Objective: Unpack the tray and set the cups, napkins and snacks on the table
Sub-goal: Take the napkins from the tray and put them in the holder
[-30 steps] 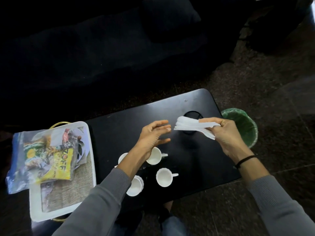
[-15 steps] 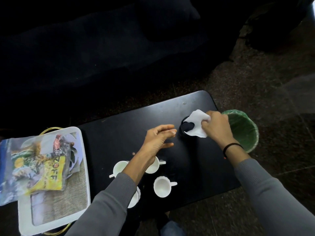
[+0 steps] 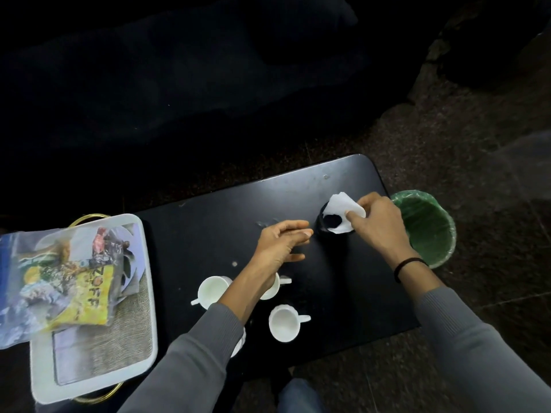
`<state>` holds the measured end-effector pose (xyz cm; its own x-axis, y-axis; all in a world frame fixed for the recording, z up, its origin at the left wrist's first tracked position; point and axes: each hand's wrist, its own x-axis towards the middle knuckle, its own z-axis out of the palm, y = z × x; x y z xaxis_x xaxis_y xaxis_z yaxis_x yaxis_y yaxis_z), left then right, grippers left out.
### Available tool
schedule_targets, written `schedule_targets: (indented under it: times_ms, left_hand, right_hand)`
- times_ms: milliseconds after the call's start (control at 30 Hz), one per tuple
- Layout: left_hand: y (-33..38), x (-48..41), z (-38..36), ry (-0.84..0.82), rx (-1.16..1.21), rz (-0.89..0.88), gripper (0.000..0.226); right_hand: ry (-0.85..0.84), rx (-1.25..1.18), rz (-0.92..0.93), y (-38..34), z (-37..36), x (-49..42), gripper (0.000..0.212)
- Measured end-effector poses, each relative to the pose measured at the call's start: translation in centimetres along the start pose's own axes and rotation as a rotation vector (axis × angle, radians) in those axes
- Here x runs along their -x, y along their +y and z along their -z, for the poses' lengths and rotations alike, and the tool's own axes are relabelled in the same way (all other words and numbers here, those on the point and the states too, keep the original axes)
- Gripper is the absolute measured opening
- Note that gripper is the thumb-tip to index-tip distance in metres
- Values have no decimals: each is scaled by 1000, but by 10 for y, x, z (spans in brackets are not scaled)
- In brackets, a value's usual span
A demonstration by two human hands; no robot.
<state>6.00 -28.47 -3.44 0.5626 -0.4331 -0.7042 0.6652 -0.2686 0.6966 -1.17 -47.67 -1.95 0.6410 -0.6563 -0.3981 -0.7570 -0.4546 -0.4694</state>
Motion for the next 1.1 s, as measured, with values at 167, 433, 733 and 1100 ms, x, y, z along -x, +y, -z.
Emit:
schedule_targets:
  times_ms: [167, 433, 733, 1100]
  left_hand:
    - [1, 14, 6, 35, 20, 7, 24]
    - [4, 54, 40, 85, 97, -22, 23]
    - [-15, 96, 132, 210, 179, -67, 21]
    - [-58, 148, 324, 586, 210, -107, 17]
  right_hand:
    - [60, -16, 53, -6, 10, 22, 33]
    - [91, 13, 184, -52, 7, 74, 35]
    - [-151, 58, 369, -134, -63, 127, 27]
    - [-445, 169, 548, -279, -220, 202, 17]
